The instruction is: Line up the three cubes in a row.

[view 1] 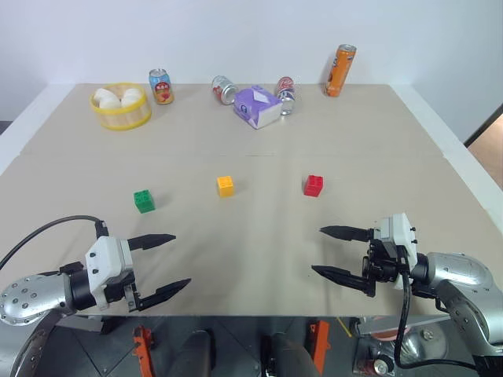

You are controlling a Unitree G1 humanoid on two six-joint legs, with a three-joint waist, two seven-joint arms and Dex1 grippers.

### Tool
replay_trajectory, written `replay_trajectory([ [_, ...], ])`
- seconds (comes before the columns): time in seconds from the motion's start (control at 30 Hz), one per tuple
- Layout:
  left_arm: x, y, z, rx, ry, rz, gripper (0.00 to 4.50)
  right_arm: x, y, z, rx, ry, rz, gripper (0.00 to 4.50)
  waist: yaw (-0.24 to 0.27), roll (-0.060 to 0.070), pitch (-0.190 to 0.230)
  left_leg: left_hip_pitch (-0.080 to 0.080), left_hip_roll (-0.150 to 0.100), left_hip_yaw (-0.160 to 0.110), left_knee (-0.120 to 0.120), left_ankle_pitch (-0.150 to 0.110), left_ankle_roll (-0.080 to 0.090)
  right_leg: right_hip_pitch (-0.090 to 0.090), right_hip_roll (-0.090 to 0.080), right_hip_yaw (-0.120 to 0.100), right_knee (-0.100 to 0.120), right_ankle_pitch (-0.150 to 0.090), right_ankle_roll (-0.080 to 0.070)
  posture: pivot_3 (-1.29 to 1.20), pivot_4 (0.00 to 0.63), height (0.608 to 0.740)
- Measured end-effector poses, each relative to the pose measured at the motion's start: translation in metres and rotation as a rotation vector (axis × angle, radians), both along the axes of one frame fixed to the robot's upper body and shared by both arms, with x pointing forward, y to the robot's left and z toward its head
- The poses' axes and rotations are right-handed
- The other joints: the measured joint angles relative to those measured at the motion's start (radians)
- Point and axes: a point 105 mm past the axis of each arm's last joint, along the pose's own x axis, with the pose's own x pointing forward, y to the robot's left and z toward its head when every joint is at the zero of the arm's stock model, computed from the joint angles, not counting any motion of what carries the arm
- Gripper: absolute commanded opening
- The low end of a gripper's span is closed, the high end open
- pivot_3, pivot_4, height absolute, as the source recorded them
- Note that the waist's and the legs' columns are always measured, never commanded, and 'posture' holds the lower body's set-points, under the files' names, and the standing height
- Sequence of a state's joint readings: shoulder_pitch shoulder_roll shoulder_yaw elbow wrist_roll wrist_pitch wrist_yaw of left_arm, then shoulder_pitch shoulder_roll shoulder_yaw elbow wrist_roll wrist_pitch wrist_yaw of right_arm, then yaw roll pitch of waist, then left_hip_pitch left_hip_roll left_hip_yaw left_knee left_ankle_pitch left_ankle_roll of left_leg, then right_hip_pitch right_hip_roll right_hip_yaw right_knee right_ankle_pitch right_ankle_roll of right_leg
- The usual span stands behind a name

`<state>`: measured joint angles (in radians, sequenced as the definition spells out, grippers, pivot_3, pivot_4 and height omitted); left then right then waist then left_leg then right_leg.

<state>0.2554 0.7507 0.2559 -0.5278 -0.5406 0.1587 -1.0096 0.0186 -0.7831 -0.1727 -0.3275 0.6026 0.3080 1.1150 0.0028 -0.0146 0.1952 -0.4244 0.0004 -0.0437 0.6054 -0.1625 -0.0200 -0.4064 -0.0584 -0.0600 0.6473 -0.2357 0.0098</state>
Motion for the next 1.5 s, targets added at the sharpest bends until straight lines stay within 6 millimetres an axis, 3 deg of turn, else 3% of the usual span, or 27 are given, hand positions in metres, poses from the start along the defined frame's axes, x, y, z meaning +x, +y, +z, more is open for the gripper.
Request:
replay_trajectory([
  [0.6, -0.002, -0.007, 0.003, 0.001, 0.015, -0.087, 4.5, -0.001, 0.009, -0.003, 0.005, 0.027, 0.046, 4.46, 0.004, 0.0, 0.0, 0.001, 0.014, 0.014, 0.006, -0.003, -0.004, -0.001, 0.009, 0.005, 0.0, 0.003, -0.004, 0.0, 0.15, 0.74],
  [0.9, 0.002, -0.01, 0.006, -0.017, 0.0, -0.083, 4.5, 0.002, 0.012, -0.01, 0.054, 0.054, -0.04, 4.46, 0.005, 0.0, 0.0, 0.001, 0.015, 0.016, 0.007, -0.003, -0.004, -0.001, 0.011, 0.006, 0.0, 0.003, -0.004, 0.0, 0.15, 0.74],
  [1.1, 0.046, -0.02, 0.056, -0.268, -0.073, 0.038, 4.5, 0.052, 0.019, 0.02, 0.222, -0.082, -0.483, 4.46, 0.006, -0.001, 0.0, -0.002, 0.025, 0.017, 0.017, -0.003, -0.005, -0.001, 0.019, 0.006, 0.001, 0.009, -0.006, 0.0, 0.15, 0.74],
  [1.23, 0.06, -0.032, 0.081, -0.335, -0.093, 0.006, 4.5, 0.071, 0.014, 0.043, 0.295, -0.154, -0.814, 4.46, 0.005, -0.001, -0.001, 0.0, 0.026, 0.022, 0.016, -0.003, -0.006, -0.001, 0.023, 0.011, 0.001, 0.012, -0.007, 0.0, 0.15, 0.74],
  [1.33, 0.068, -0.037, 0.081, -0.319, -0.087, -0.022, 4.5, 0.08, 0.015, 0.032, 0.26, -0.092, -0.979, 4.46, 0.005, -0.001, -0.001, 0.0, 0.026, 0.024, 0.015, -0.003, -0.007, -0.003, 0.026, 0.016, 0.001, 0.013, -0.008, 0.0, 0.15, 0.74],
  [1.5, 0.076, -0.046, 0.075, -0.278, -0.071, -0.085, 4.5, 0.102, 0.041, 0.012, 0.228, 0.026, -1.071, 4.46, 0.003, -0.001, -0.001, -0.001, 0.03, 0.027, 0.014, -0.003, -0.006, -0.007, 0.034, 0.025, 0.001, 0.017, -0.006, 0.0, 0.15, 0.74],
])
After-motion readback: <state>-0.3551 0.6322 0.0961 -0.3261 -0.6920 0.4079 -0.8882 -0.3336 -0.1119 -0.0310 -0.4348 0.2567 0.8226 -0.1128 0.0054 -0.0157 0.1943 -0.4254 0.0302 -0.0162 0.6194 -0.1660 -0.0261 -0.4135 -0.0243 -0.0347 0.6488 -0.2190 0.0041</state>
